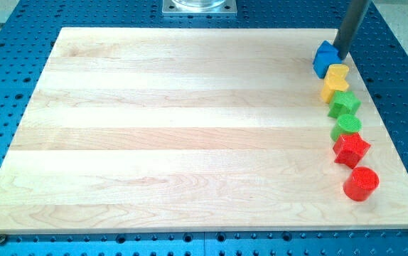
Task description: Adjust yellow hexagon green star blue cube in a vertical line
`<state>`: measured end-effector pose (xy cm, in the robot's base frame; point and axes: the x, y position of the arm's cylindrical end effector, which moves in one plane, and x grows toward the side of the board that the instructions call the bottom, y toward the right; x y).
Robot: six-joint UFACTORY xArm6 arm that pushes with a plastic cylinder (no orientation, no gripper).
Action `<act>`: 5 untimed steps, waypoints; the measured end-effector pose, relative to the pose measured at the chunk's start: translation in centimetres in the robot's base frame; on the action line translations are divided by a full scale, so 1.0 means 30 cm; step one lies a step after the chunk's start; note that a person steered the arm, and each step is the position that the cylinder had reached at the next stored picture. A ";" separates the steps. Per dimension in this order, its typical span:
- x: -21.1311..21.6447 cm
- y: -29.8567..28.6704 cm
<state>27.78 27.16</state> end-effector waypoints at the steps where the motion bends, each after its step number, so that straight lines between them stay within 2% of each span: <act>1: -0.016 -0.022; 2: 0.003 0.004; 3: 0.155 0.176; 4: 0.237 0.194; 5: 0.237 0.190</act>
<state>34.90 32.86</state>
